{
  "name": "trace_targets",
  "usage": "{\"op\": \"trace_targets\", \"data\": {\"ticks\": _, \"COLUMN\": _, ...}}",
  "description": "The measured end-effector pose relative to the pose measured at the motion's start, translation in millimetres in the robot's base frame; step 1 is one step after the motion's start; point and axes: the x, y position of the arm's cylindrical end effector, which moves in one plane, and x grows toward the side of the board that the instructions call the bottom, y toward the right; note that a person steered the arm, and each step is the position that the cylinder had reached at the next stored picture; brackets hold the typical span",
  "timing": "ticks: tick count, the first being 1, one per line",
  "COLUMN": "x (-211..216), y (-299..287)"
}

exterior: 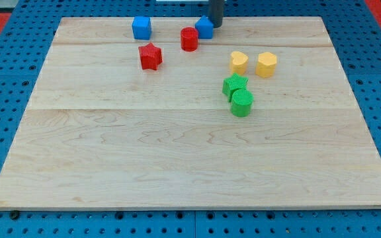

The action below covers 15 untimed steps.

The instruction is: Move the red circle into the red star

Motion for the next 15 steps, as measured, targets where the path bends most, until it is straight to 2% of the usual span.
{"op": "trace_targets", "data": {"ticks": 1, "x": 3.6, "y": 16.8}}
{"op": "trace_targets", "data": {"ticks": 2, "x": 3.7, "y": -3.0}}
{"op": "trace_targets", "data": {"ticks": 3, "x": 8.1, "y": -66.9}}
{"op": "trace_targets", "data": {"ticks": 4, "x": 8.3, "y": -102.1}}
{"op": "trace_targets", "data": {"ticks": 5, "x": -6.2, "y": -97.1}}
{"op": "trace_targets", "data": {"ticks": 6, "x": -10.2, "y": -66.9}}
{"op": "trace_targets", "data": {"ticks": 8, "x": 18.6, "y": -42.2}}
{"op": "trace_targets", "data": {"ticks": 9, "x": 50.1, "y": -39.1}}
{"op": "trace_targets", "data": {"ticks": 11, "x": 60.7, "y": 3.6}}
{"op": "trace_targets", "data": {"ticks": 13, "x": 111.4, "y": -43.8}}
{"op": "trace_targets", "data": {"ticks": 14, "x": 110.0, "y": -76.3}}
{"op": "trace_targets", "data": {"ticks": 15, "x": 91.3, "y": -32.4}}
